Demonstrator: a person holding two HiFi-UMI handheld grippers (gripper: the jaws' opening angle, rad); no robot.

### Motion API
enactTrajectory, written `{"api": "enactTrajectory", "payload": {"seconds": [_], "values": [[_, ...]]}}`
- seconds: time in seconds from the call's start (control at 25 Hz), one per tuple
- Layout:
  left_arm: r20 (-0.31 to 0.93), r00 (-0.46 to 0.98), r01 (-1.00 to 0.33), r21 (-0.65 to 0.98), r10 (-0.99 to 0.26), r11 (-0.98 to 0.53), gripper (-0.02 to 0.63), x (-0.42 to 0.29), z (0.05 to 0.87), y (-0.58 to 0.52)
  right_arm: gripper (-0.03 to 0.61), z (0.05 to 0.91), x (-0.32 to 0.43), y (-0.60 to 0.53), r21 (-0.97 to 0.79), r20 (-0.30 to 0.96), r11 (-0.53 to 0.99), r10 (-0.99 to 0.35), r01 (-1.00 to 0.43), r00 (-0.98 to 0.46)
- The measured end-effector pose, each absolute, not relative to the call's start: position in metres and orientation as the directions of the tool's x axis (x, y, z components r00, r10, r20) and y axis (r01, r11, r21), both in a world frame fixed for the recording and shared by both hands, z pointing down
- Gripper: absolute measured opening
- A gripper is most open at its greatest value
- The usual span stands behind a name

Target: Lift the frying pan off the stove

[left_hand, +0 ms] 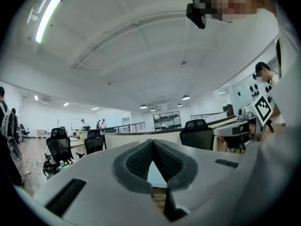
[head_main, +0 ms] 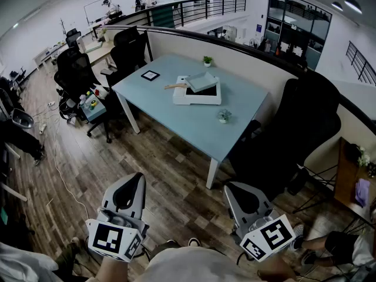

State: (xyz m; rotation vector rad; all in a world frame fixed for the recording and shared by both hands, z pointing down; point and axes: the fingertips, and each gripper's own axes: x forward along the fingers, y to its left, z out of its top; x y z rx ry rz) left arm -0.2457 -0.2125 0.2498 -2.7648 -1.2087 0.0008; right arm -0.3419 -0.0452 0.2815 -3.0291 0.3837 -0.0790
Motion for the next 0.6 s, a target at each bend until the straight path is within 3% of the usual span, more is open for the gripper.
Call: {"api": "enactTrajectory", "payload": {"seconds": [0.6], "values": [[0.063,0.666,0.744,-0.116,0.743,-0.658,0.003,-0.246,0.2545,-0.213,0.003,0.2853,-0.3363,-0.0466,-0.1,0.046,-0.964,-0.253,-0.248,0.966]]}}
